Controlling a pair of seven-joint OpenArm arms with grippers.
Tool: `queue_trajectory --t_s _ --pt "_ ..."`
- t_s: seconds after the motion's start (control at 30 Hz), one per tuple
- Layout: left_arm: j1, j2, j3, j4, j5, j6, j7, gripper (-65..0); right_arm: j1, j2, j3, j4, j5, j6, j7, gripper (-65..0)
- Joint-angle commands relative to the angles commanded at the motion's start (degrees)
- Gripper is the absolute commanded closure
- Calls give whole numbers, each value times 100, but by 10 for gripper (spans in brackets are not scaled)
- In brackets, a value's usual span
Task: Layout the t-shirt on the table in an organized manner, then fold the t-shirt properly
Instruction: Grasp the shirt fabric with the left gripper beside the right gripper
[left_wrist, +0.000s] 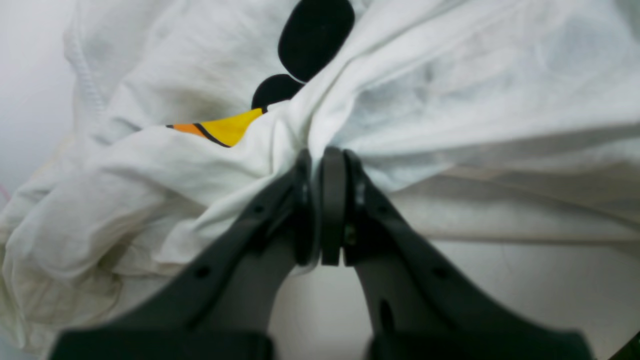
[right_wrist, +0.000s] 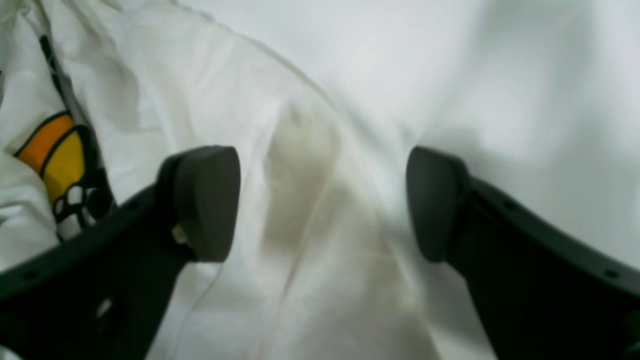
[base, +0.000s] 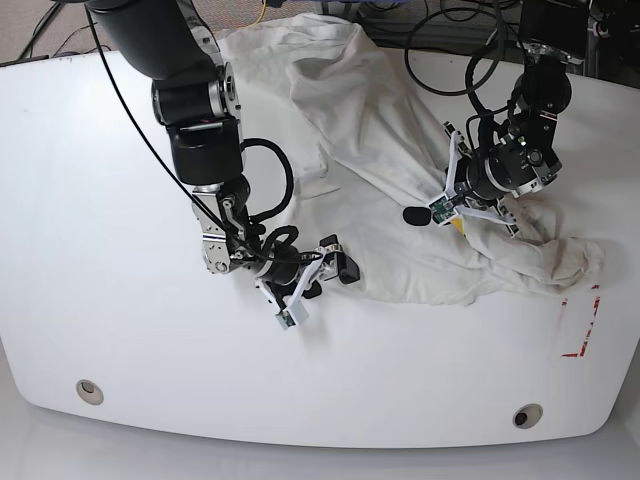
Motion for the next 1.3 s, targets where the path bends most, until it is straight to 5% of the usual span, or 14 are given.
queue_trajectory --t_s 0.57,0.67,0.73,0.8,1.03,1.17,1.3 --pt "-9 158 9 -9 9 0 0 -4 -26 -448 -360 0 -18 0 -26 -461" --pt "-9 158 9 -9 9 0 0 -4 -18 -448 -360 0 -18 0 -18 -303" --pt "-9 158 9 -9 9 0 0 -4 0 -440 -360 0 -26 -18 -18 -105" --pt "-9 158 9 -18 9 0 0 -4 18 -422 -360 0 -26 -26 -18 0" --pt "-35 158 0 -26 9 0 0 -4 35 -97 -343 18 -26 -53 -18 0" --pt "-44 123 -9 -18 9 0 0 -4 97 281 -343 18 18 -273 9 0" --pt "-44 114 -114 -9 9 0 0 -4 158 642 -334 18 18 -316 35 0"
